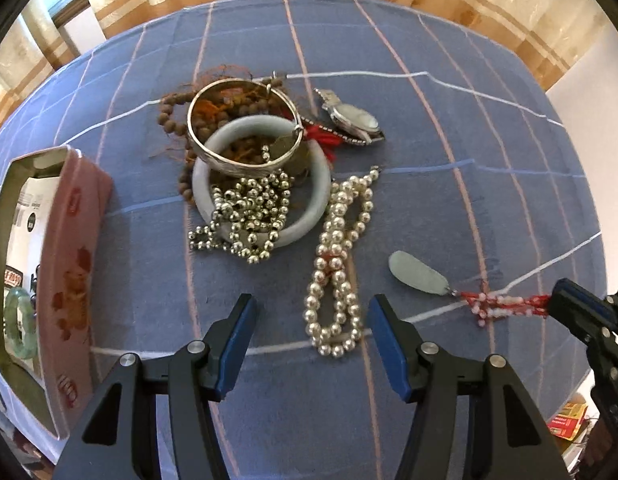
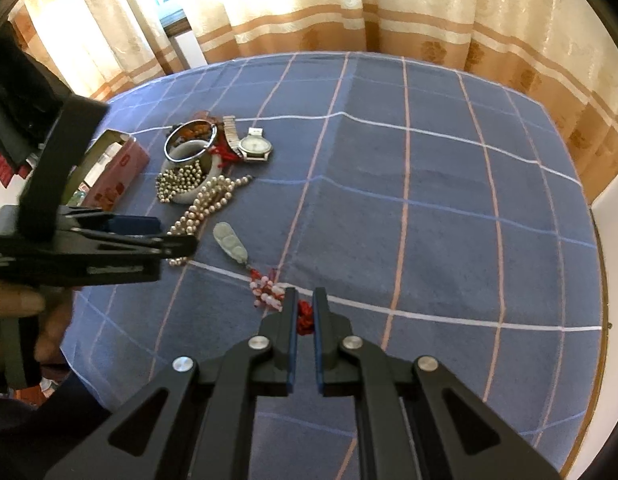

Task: Organize jewelry
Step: 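Grasp the white pearl necklace with the left tool and lift it, then carry the pearl necklace and the red pendant string over the tin box with both tools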

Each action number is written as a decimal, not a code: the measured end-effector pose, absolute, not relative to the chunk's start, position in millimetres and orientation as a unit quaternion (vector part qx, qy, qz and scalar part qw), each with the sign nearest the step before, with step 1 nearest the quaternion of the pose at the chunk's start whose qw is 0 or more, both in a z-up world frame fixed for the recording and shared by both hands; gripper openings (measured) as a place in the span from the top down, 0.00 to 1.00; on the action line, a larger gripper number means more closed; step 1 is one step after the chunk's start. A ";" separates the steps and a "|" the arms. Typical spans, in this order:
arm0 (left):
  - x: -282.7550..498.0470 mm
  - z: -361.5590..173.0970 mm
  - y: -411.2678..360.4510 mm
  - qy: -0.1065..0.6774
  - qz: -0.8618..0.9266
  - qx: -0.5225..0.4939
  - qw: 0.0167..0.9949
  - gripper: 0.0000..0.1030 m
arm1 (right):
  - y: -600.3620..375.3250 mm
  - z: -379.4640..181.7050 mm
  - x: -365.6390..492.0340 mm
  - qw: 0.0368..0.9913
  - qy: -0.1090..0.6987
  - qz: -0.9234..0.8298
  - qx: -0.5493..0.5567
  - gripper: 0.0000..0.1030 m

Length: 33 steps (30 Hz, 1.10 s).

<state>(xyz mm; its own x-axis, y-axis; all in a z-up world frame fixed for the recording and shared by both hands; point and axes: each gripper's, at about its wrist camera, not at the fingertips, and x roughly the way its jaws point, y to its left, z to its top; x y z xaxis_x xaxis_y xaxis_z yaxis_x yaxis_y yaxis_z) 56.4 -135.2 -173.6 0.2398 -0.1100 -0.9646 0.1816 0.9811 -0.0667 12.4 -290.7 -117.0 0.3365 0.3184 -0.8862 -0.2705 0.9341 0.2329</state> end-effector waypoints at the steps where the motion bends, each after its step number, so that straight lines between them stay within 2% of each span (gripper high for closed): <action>1: 56.4 -173.9 -137.3 0.606 -0.093 0.033 0.789 0.44 | -287.8 -118.8 12.8 0.817 0.548 0.180 0.011 0.82; 2: 57.2 -173.9 -138.7 0.603 -0.094 0.040 0.792 0.54 | -284.8 -119.6 12.5 0.818 0.547 0.179 -0.003 0.75; 3: 57.5 -173.2 -140.3 0.598 -0.098 0.047 0.794 0.76 | -281.8 -119.7 11.8 0.820 0.544 0.179 -0.017 0.53; 4: 59.5 -173.3 -141.9 0.597 -0.100 0.055 0.794 0.87 | -279.9 -118.1 11.7 0.823 0.538 0.184 -0.019 0.43; 7: 63.7 -172.2 -137.9 0.602 -0.107 0.042 0.790 0.88 | -275.6 -115.4 13.5 0.829 0.527 0.187 -0.027 0.43; 9: 64.9 -165.6 -124.3 0.601 -0.108 0.031 0.791 0.94 | -267.7 -114.2 16.6 0.830 0.521 0.196 -0.040 0.43; 14: 61.4 -137.1 -113.3 0.577 -0.101 0.025 0.810 0.95 | -238.8 -118.7 25.0 0.820 0.515 0.243 -0.061 0.43; 20: 57.9 -110.4 -95.4 0.558 -0.091 0.004 0.825 0.95 | -209.3 -145.2 40.4 0.798 0.532 0.272 -0.083 0.48; 22: 48.2 -102.6 -87.6 0.553 -0.088 -0.003 0.828 0.95 | -206.2 -151.5 43.4 0.796 0.535 0.268 -0.090 0.56; 24: 42.8 -95.6 -80.3 0.549 -0.083 -0.008 0.832 0.95 | -206.2 -153.3 46.2 0.797 0.536 0.265 -0.085 0.58; 27: 36.4 -89.3 -72.9 0.544 -0.078 -0.014 0.836 0.95 | -209.0 -151.6 51.4 0.793 0.544 0.264 -0.073 0.86; 33: 33.1 -75.2 -58.6 0.531 -0.071 -0.023 0.844 0.95 | -210.8 -130.1 51.6 0.795 0.538 0.275 -0.057 0.87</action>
